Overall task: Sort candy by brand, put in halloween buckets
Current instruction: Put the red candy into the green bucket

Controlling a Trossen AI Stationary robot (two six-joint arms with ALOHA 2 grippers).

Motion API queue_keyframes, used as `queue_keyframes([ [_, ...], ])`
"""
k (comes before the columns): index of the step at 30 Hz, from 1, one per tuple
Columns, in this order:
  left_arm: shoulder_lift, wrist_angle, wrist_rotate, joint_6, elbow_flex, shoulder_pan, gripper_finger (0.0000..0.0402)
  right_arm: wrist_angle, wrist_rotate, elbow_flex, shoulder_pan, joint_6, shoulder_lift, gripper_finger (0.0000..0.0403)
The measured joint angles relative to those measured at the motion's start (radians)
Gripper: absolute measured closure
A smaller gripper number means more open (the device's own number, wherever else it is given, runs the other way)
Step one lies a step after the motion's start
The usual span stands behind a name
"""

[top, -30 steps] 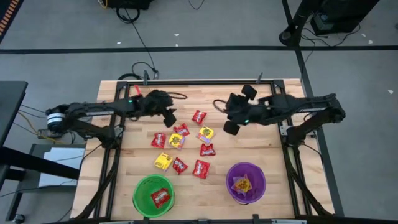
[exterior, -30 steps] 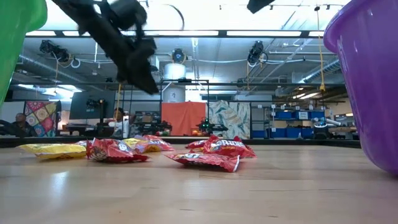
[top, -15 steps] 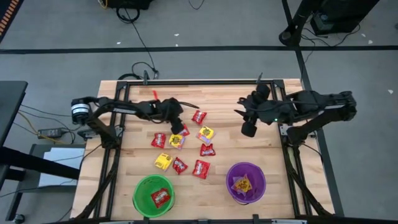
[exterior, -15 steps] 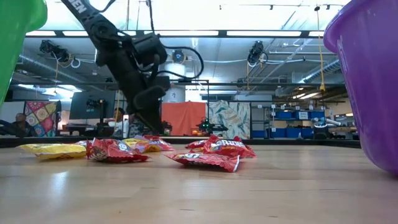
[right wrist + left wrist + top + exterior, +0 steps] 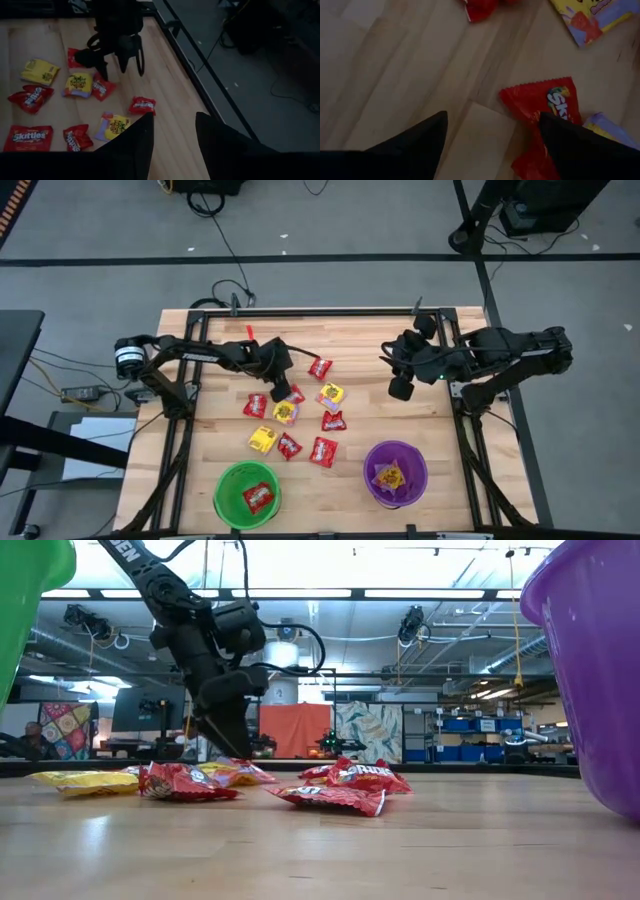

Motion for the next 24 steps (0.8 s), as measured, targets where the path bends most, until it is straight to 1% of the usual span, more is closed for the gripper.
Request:
queue_keyframes([
  [3,0.000,0.015,0.021,-0.003,0.000,0.000,0.0076,0.000,0.002,0.000,0.000,0.001,0.000,0.0245],
  [8,0.002,0.008,0.150,-0.051,0.000,-0.007,0.0082,0.001,0.004,0.000,0.000,0.015,0.000,0.0245],
  [10,0.002,0.001,0.147,-0.055,0.000,-0.016,0.0085,0.001,0.004,0.000,0.000,0.016,0.000,0.0245],
  [12,0.004,0.000,0.105,-0.051,0.000,-0.021,0.0087,0.002,0.004,0.000,0.000,0.015,0.000,0.0245],
  [14,0.017,0.003,0.087,-0.051,0.000,-0.020,0.0090,0.005,0.004,0.000,0.000,0.016,0.000,0.0245],
  [21,0.100,0.024,0.091,-0.072,0.005,-0.027,0.0104,0.023,0.000,0.000,0.000,0.016,0.000,0.0245],
  [24,0.108,0.034,0.093,-0.072,0.005,-0.029,0.0115,0.023,-0.003,0.000,0.000,0.016,0.000,0.0245],
])
